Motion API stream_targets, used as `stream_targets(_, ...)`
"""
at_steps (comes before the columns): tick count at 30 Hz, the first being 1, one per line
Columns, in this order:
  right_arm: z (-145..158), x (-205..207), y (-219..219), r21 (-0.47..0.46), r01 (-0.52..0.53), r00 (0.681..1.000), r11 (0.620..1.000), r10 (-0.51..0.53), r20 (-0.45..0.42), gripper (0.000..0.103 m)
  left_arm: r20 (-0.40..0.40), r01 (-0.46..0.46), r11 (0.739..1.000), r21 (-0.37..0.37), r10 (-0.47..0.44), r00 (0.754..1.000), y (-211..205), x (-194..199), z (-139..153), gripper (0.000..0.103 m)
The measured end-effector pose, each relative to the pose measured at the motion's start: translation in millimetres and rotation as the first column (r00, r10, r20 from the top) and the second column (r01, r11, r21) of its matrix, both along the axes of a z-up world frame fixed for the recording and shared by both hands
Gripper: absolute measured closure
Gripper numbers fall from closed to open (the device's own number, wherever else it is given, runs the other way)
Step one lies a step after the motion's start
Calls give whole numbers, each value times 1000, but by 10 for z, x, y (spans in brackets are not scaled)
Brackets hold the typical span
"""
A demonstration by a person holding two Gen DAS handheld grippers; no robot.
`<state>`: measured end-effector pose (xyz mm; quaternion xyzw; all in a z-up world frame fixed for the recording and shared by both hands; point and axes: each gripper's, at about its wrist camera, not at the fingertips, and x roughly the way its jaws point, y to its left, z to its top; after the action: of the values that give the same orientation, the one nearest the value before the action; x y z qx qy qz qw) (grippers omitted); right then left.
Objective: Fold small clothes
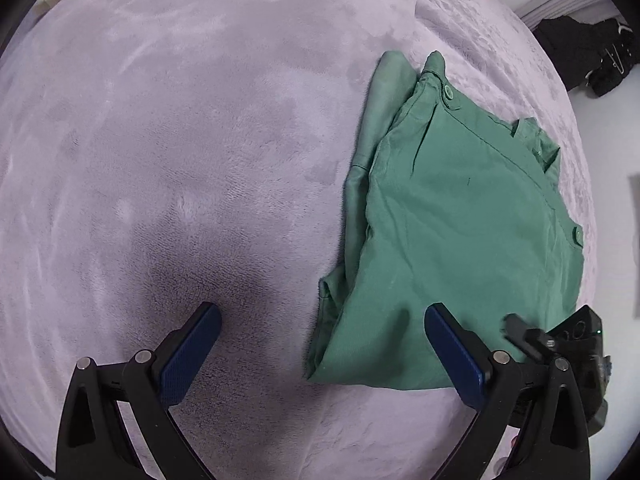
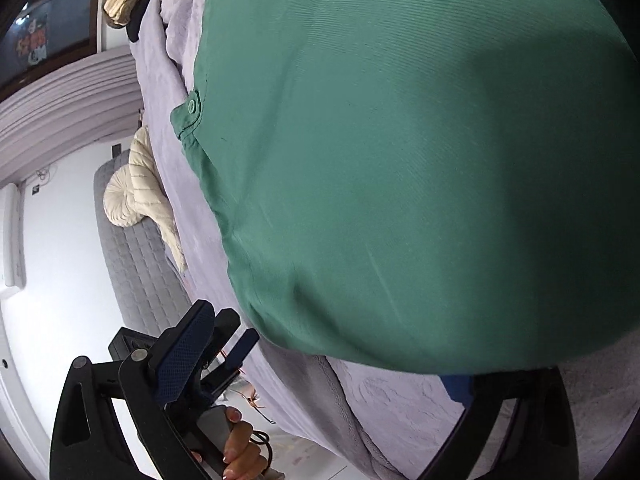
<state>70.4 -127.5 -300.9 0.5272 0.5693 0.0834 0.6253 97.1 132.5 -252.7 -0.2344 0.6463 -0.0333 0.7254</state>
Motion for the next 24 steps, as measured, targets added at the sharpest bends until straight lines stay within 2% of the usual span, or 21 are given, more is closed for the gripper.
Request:
stream_targets(1,-7,10,7,-3,4,1000,1000,-4,1,27,-7,-8,999,-35,8,1000,22,18,-31,1)
stream_targets(3,-3,9,-21,26,17,1000,1000,-17,16,71,-17,-16,995,-102,14,1000,28,29,-79,1)
stream_targets(5,85,10,-65,80,30,997,996,-35,69,84,-21,-18,975,-220,14,1000,36,86,-116,1)
stream_targets(7,230,36,-131,123,30,991,992,-46,128,87,-36,-35,935,-354,23,999,12,183,-178,1)
stream_targets(9,351,52,-166,145,18,985,989,-42,168,87,-39,-37,889,-456,22,999,-50,318,-232,1)
stream_targets(13,502,108,-146,150,-21,976,988,-12,217,87,-32,20,832,-554,-45,999,-303,664,-350,1)
stream_targets(15,523,104,-133,139,-40,974,989,7,226,87,-36,44,825,-564,-78,996,-444,800,-384,1)
stream_targets(18,477,84,-126,113,-72,975,991,46,216,87,-25,99,854,-510,-130,991,-589,916,-338,4)
stream_targets(19,455,68,-141,104,-80,977,991,57,207,87,-11,124,873,-471,-147,989,-641,937,-296,12)
stream_targets(20,427,44,-159,94,-90,978,992,70,195,88,-5,149,888,-435,-168,986,-693,976,-284,38)
stream_targets(21,392,13,-160,76,-104,980,992,89,177,88,-12,175,908,-382,-194,981,-741,1001,-281,71)
stream_targets(22,361,-11,-138,38,-132,981,991,125,148,88,-27,190,918,-349,-212,977,-770,1012,-302,80)
stream_targets(24,328,-78,-110,-31,-210,974,977,212,83,83,-35,192,924,-330,-216,976,-754,1005,-321,83)
